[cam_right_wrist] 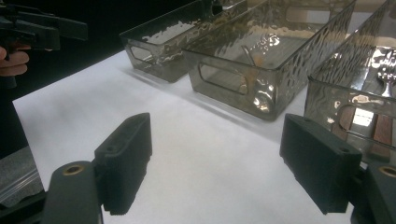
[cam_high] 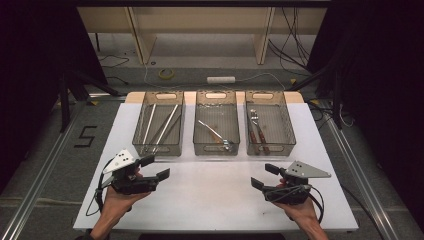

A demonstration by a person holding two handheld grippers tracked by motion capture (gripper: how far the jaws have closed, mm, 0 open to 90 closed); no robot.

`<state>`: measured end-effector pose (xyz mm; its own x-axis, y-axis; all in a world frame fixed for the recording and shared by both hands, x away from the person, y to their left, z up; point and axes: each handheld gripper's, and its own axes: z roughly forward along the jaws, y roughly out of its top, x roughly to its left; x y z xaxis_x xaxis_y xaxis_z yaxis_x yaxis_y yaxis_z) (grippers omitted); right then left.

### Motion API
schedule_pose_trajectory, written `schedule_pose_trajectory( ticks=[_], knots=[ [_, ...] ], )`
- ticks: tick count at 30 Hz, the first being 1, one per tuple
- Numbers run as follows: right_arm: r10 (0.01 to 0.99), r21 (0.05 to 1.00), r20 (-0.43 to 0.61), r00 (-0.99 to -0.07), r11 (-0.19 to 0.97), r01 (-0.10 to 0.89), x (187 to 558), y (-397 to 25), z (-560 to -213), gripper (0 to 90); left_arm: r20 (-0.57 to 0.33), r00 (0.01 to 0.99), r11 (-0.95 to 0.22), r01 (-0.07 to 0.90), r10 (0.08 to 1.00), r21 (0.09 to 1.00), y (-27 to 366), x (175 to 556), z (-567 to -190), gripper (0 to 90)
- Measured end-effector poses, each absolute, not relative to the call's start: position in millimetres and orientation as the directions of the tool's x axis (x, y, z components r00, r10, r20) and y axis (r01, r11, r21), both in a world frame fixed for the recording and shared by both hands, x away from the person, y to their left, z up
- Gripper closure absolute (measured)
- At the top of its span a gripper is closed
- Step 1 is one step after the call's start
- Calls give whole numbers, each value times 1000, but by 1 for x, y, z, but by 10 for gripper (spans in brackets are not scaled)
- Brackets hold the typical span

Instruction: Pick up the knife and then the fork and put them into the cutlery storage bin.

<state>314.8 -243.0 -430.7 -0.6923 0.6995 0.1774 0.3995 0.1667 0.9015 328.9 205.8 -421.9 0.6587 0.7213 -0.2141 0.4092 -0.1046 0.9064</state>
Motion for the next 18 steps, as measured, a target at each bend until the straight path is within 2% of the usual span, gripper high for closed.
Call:
schedule_pose_trajectory(
  ticks=[18],
  knots=[
    [705,902,175,-687,164,399,316,-243,-430,259,-215,660,-104,409,720,907,206,329,-422,204]
  ],
)
